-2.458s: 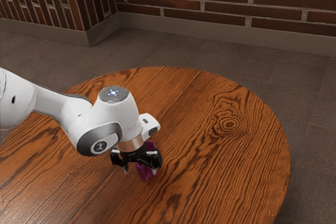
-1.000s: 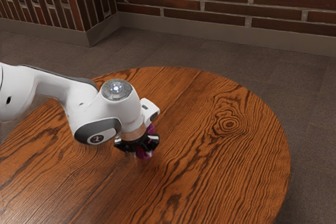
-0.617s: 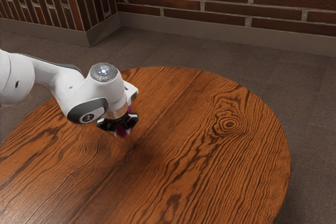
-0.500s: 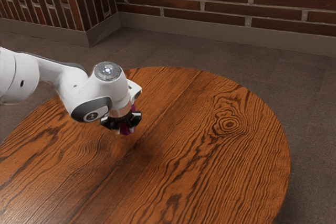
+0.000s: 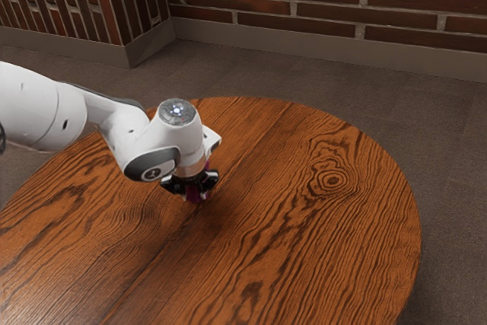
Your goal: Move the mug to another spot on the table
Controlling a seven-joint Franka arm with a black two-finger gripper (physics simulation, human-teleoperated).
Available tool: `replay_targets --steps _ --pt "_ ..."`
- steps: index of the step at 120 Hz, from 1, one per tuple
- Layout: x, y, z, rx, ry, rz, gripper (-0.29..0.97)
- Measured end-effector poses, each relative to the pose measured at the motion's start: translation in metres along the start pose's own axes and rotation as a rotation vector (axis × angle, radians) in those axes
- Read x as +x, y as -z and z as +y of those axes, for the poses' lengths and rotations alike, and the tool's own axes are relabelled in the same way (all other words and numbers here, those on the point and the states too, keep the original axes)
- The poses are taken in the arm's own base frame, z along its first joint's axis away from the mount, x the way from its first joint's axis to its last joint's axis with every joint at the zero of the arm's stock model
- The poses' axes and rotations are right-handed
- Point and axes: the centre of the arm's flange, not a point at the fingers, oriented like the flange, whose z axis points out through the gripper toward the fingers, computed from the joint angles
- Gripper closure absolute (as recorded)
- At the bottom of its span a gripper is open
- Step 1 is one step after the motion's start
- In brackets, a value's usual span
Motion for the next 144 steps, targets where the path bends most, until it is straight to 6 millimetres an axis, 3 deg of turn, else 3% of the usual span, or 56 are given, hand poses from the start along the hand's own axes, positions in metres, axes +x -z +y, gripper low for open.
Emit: replay_targets --steps 58,104,124,144 --pt "-0.004 -0.016 0.002 0.008 -0.007 -0.022 0.47" --pt "-0.007 -0.014 -0.004 0.012 -0.012 -0.026 0.12" --pt "-0.013 0.024 -0.018 -0.012 -0.009 0.002 0.06" --pt "-0.021 0.099 -0.043 -0.072 0.018 0.06 0.03"
